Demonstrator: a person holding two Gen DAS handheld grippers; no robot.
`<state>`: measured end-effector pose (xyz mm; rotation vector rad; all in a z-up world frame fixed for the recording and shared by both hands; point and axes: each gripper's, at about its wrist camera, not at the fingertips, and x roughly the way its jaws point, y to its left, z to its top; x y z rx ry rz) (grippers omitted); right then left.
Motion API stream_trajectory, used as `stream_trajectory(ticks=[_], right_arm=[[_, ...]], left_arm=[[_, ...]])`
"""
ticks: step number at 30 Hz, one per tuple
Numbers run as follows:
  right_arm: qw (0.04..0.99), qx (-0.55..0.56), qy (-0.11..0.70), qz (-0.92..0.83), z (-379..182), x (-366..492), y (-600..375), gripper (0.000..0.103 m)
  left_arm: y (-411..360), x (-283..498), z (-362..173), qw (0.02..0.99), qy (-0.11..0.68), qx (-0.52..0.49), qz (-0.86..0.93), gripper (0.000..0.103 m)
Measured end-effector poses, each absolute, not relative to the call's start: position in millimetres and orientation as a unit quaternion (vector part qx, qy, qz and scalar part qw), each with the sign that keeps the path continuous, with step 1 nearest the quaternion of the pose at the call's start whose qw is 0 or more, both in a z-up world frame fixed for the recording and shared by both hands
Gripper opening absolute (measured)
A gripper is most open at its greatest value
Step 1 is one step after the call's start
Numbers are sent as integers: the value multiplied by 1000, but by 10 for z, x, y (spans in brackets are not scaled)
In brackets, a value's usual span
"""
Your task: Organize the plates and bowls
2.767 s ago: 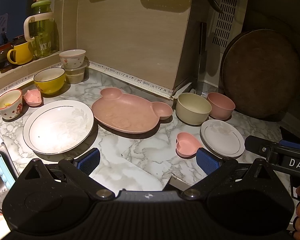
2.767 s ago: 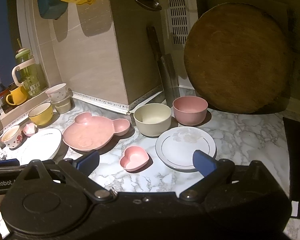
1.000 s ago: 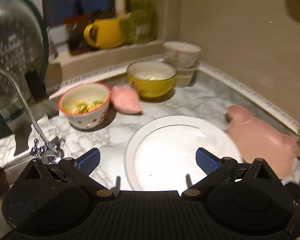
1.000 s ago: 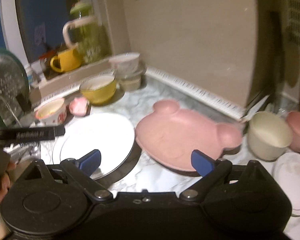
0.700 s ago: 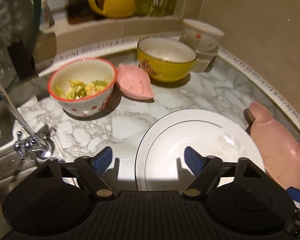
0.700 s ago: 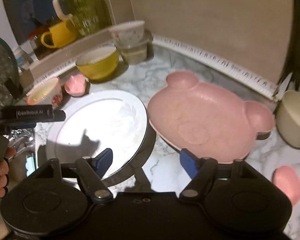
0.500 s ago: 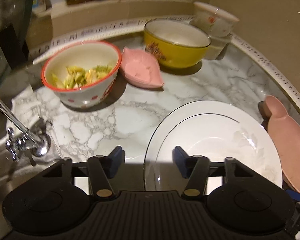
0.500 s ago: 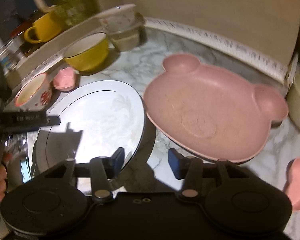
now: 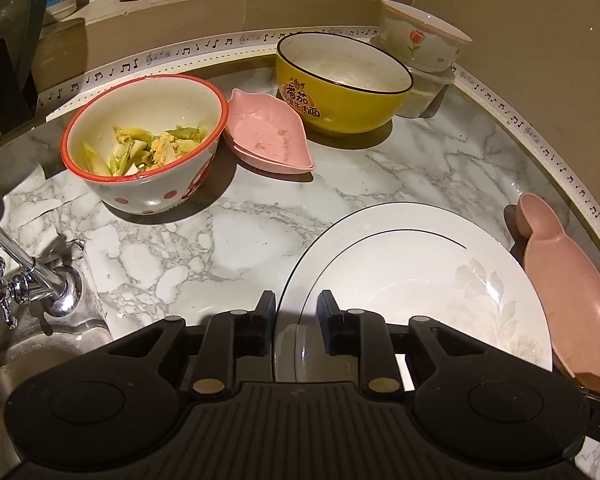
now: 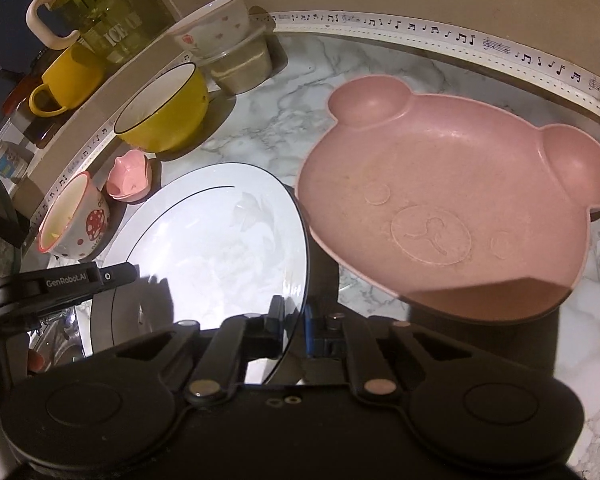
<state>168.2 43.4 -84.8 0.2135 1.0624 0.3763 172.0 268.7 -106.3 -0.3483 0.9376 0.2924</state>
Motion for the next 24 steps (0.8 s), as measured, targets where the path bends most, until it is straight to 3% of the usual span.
stream_trajectory(ticks=[24], right_arm=[[829, 50, 504, 235, -628, 824, -129, 8]], left_arm=[[2054, 679, -971, 859, 470, -171, 111, 19]])
